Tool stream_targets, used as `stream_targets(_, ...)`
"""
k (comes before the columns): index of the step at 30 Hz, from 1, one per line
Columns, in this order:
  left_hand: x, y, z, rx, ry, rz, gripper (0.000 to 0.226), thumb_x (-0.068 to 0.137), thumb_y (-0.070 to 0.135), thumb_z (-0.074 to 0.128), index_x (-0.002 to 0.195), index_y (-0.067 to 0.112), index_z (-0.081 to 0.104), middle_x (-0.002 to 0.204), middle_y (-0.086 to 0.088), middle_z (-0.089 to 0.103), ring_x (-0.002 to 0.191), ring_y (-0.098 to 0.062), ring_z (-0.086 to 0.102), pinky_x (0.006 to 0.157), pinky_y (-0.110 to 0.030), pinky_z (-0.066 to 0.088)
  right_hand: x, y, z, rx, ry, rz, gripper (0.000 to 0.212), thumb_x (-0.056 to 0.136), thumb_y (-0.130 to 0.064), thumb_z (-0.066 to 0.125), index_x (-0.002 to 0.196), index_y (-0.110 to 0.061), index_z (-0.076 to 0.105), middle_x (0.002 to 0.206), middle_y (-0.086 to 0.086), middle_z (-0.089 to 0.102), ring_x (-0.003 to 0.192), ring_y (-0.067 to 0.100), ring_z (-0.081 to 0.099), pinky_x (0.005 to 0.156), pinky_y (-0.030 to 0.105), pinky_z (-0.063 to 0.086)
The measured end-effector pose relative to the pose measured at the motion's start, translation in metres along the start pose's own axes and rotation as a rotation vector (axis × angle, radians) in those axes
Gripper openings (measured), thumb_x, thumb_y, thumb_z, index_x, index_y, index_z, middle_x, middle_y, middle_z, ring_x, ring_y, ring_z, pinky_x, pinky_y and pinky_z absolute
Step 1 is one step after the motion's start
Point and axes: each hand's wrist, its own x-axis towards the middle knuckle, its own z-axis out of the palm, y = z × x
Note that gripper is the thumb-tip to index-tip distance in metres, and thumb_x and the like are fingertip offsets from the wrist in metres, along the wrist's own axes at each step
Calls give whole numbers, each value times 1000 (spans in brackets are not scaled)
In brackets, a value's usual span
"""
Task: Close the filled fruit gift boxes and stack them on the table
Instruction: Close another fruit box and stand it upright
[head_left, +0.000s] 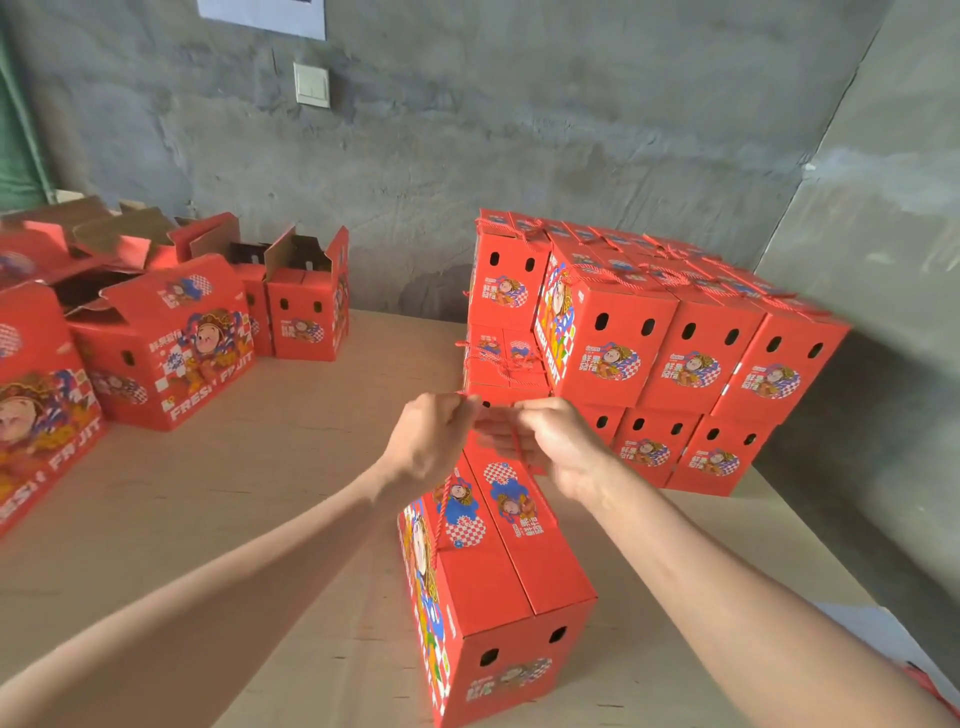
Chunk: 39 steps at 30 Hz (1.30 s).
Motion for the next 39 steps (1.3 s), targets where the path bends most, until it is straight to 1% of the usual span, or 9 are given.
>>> stream_targets(4, 6, 7, -4, 267, -84, 133, 50, 97, 33, 42, 51, 15, 40, 54, -7, 47, 59, -31, 43, 56, -33, 33, -1, -3, 1, 107, -87, 90, 30, 89, 6, 36, 88, 1, 65, 79, 15, 68, 77, 28, 64, 85, 33, 50)
stream_targets(11, -2, -3, -11, 249, -40, 94, 45, 95, 33, 40, 68, 1, 57, 70, -18, 64, 71, -38, 55, 64, -41, 45, -2, -14, 5, 193, -76, 287, 25, 91, -7, 41, 72, -6, 58, 40, -3, 44, 44, 14, 44, 57, 26, 37)
stream_targets(15, -44, -42, 9, 259, -200, 64, 23, 95, 18, 46, 102, 9, 65, 105, -4, 66, 98, -26, 61, 82, -31, 46, 4, -31, 5, 55, 0, 205, 24, 91, -7, 44, 69, -11, 53, 56, 0, 51, 55, 14, 56, 60, 27, 39)
stream_targets(18, -64, -61, 22, 265, -266, 80, 22, 93, 27, 49, 100, 8, 60, 107, -1, 60, 105, -24, 56, 84, -26, 41, 6, -40, 10, -25, 25, 121, 24, 88, -3, 46, 66, -12, 53, 58, 2, 53, 56, 15, 57, 59, 27, 37)
stream_targets(24, -63, -74, 25, 257, -203, 105, 36, 93, 34, 51, 122, 13, 57, 135, 0, 50, 124, -16, 45, 100, -18, 30, 14, -47, 17, -20, 75, 15, 26, 88, -2, 49, 65, -11, 55, 57, 2, 54, 56, 15, 57, 62, 26, 40)
stream_targets(29, -74, -92, 32, 239, -365, 12, 55, 96, 35, 46, 146, 16, 30, 151, 4, 30, 137, -12, 31, 109, -18, 25, 11, -21, 27, -112, 78, 8, 21, 90, -2, 51, 70, -5, 58, 64, 8, 60, 62, 16, 57, 63, 26, 40)
stream_targets(32, -81, -95, 36, 162, -357, 17, 58, 98, 35, 43, 149, 19, 19, 155, 6, 20, 142, -5, 18, 110, -9, 13, 7, -10, 28, -105, 61, -6, 14, 92, -4, 50, 80, -8, 57, 73, 8, 67, 69, 18, 60, 69, 28, 38)
stream_targets(36, -91, -91, 36, -18, -266, 11, 81, 94, 22, 52, 141, 45, -10, 132, 28, 30, 120, 8, 33, 91, 2, 22, 2, -16, 24, -33, 84, 42, 17, 91, -5, 51, 76, -8, 58, 62, 4, 61, 62, 17, 61, 67, 28, 40)
stream_targets(39, -95, -84, 31, 9, -252, 132, 70, 95, 15, 49, 142, 52, 12, 134, 28, 26, 123, 8, 30, 98, -3, 25, 3, -28, 27, -43, 195, 57, 19, 88, -4, 52, 71, -8, 59, 54, 0, 54, 56, 17, 59, 62, 27, 41)
